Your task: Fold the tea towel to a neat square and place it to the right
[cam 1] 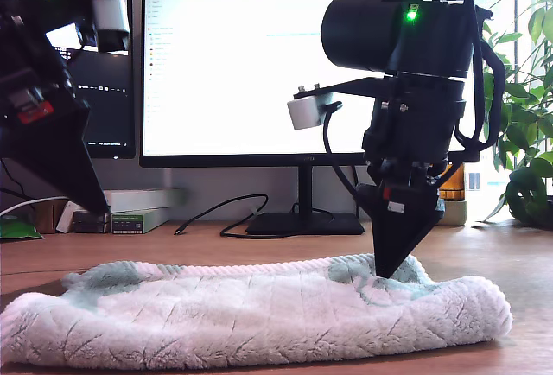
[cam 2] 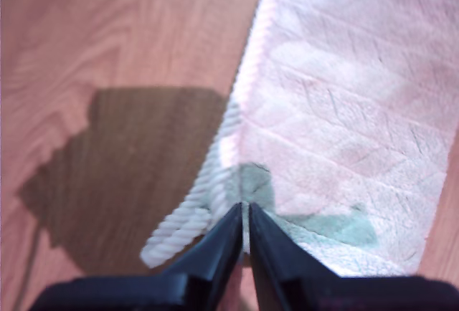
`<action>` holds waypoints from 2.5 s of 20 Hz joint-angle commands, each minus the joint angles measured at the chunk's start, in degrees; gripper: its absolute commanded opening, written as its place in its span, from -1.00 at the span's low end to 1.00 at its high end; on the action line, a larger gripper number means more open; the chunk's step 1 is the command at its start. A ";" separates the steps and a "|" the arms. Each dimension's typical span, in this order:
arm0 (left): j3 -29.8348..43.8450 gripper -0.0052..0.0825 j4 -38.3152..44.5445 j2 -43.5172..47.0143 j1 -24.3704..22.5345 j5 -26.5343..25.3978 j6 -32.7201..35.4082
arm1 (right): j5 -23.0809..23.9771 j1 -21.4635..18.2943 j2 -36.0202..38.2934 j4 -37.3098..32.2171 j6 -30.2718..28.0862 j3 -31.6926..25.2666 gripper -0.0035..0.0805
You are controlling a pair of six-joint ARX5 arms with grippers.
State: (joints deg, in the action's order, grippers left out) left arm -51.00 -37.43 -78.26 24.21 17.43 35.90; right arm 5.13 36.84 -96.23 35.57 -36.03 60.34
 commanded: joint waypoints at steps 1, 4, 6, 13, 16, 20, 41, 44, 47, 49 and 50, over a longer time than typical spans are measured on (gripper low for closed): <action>-0.66 -0.86 0.39 1.40 -0.22 0.07 -1.53 | -0.04 0.13 1.86 1.38 0.48 1.86 -0.03; -0.66 -0.86 0.46 3.32 -0.20 0.07 -2.14 | 0.00 0.11 3.56 1.53 1.25 2.93 -0.03; -0.66 -0.86 0.66 4.48 -0.20 0.09 -3.19 | -0.02 0.11 4.42 1.53 1.62 3.52 -0.03; -0.66 -0.87 -0.26 11.41 -0.20 5.11 -5.95 | -2.03 0.13 7.41 4.46 5.51 3.91 -0.93; -0.66 -0.87 0.72 12.70 -0.15 7.89 -6.14 | -2.23 0.26 7.52 1.14 6.91 3.98 -0.93; -0.66 -0.87 2.43 12.70 -0.15 10.75 -11.56 | -8.04 0.50 7.52 -6.71 23.63 3.96 -0.93; 24.00 -0.87 28.13 21.90 0.59 13.38 -29.03 | -10.21 -1.29 17.57 -29.94 20.85 -23.06 -0.93; 24.00 -0.87 27.04 18.38 2.51 13.60 -30.86 | -15.30 -3.58 16.59 -29.57 20.68 -22.77 -0.93; 23.80 -0.87 26.88 12.31 2.97 15.30 -31.12 | -17.20 -4.74 15.39 -28.37 20.28 -21.22 -0.93; 23.17 -0.87 26.93 9.09 2.97 16.57 -31.36 | -18.03 -5.25 13.57 -26.47 19.10 -19.23 -0.93; 22.56 -0.87 26.84 7.56 2.91 16.92 -31.63 | -19.06 -5.57 12.31 -24.90 18.10 -18.01 -0.93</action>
State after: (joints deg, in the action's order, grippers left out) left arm -27.44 -10.81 -70.17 27.00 33.74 4.60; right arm -13.30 31.51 -82.37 10.31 -17.19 40.95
